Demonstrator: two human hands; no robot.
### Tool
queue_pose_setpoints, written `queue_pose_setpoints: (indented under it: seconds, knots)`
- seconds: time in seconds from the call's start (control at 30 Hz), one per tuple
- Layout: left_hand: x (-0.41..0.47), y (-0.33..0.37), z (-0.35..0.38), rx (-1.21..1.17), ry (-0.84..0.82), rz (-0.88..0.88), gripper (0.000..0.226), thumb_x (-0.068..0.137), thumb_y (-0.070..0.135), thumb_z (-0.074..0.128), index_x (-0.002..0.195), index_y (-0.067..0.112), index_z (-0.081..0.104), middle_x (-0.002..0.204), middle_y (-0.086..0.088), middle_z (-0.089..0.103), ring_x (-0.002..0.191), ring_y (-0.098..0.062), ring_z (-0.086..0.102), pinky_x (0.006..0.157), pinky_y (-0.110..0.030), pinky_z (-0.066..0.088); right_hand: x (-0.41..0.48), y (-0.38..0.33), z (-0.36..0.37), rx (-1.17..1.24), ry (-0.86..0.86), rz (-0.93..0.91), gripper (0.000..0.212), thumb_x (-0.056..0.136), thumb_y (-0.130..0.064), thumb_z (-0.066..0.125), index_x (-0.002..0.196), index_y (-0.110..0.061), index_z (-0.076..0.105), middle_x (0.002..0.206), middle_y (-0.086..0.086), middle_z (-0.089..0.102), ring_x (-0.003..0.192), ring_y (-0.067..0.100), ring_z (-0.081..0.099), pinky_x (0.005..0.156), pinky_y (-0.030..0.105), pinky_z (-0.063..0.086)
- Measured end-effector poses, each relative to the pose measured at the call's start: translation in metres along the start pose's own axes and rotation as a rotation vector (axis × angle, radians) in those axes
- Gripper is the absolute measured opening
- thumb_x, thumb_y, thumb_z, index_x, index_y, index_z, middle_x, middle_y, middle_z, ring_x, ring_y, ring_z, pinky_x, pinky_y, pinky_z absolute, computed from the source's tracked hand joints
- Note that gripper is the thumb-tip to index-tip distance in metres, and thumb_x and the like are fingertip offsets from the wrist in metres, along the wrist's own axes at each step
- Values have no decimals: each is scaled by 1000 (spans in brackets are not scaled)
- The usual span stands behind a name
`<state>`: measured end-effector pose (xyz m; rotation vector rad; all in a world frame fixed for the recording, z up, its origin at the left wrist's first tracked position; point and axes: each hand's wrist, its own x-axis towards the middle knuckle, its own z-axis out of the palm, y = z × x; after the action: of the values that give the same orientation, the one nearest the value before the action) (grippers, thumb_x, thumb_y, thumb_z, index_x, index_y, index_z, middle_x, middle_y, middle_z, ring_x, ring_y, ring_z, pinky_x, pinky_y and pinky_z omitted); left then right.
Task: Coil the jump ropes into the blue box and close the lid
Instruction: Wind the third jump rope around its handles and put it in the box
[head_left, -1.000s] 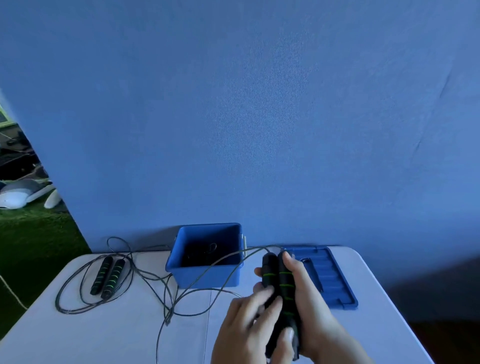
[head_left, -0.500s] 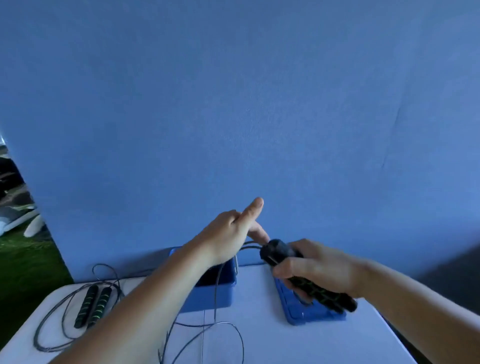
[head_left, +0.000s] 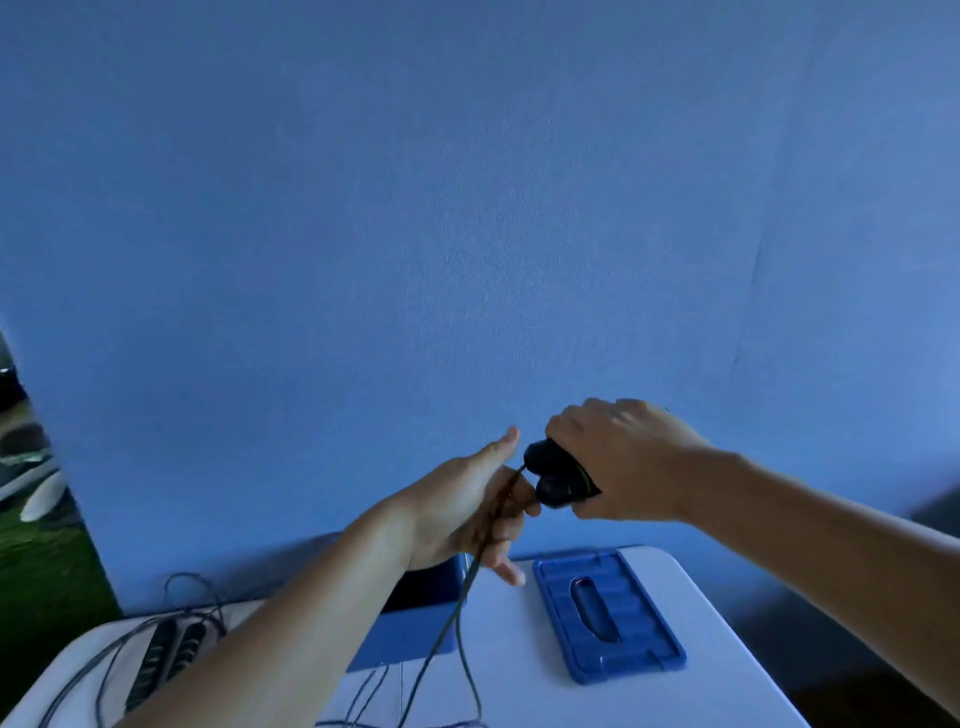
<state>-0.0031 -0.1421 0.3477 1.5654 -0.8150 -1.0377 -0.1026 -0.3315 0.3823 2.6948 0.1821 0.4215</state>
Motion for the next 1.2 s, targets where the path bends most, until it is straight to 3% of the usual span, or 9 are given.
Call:
queue_pose_setpoints:
  seconds: [0.1,0.2,0.4,0.53,0.7,0.8,0.9,1.03,1.2]
  knots:
    - [-7,-9,3,45,55,39,52,103,59,36,88,14,57,62,3,30,48,-14,23,47,-27,36,0,11,9,42,27,37,53,69,-53,62,114,-28,47,105,-6,60,99,20,59,80,35,50]
    - [-15,-19,-3,27,110,104,39,105,46,43,79,19,54,62,5,25,53,-13,16,46,-23,18,-6,25,13,251,73,165,47,67,-49,65,107,-32,46,98,-11,60,90,20,59,73,34,50]
    - [-23,-34,-10,-13,217,194,36,106,40,45,77,19,54,66,3,23,56,-14,14,47,-21,17,-21,25,28,900,284,345,34,73,-23,82,82,-28,50,64,-19,54,56,5,43,53,14,35]
    - [-20,-38,0,29,325,313,36,106,35,47,80,19,65,67,3,26,54,-12,21,48,-20,21,-22,2,35,1437,350,411,33,68,-28,73,84,-6,54,64,-1,53,51,15,44,47,23,38]
    - [-8,-46,22,352,655,612,23,104,29,55,104,38,76,59,1,39,54,-14,35,52,-26,29,-12,-27,40,1842,479,535,32,68,-34,67,84,-7,64,70,16,61,65,31,53,62,47,43]
    - [-3,-51,34,430,772,710,23,98,45,54,107,38,74,66,0,52,56,-16,52,58,-33,45,-5,-41,40,2023,588,564,21,73,-31,62,82,-14,70,73,13,61,68,29,60,70,46,51]
    - [0,-54,45,451,871,737,36,95,52,52,88,25,75,66,1,49,57,-17,52,57,-37,46,3,-52,37,2235,635,604,22,81,-31,55,83,-16,71,77,10,64,67,26,60,70,43,50]
    - [3,-60,52,405,946,672,40,94,55,60,73,23,73,62,10,54,58,-9,52,53,-16,34,10,-55,31,2449,772,675,27,96,-35,46,98,-15,63,83,4,65,72,21,62,79,42,51]
    - [-1,-65,58,266,852,579,31,99,33,59,72,23,71,44,11,43,43,-5,36,47,-15,24,14,-52,24,2552,812,659,35,99,-41,39,100,-14,62,90,7,72,76,21,67,80,42,52]
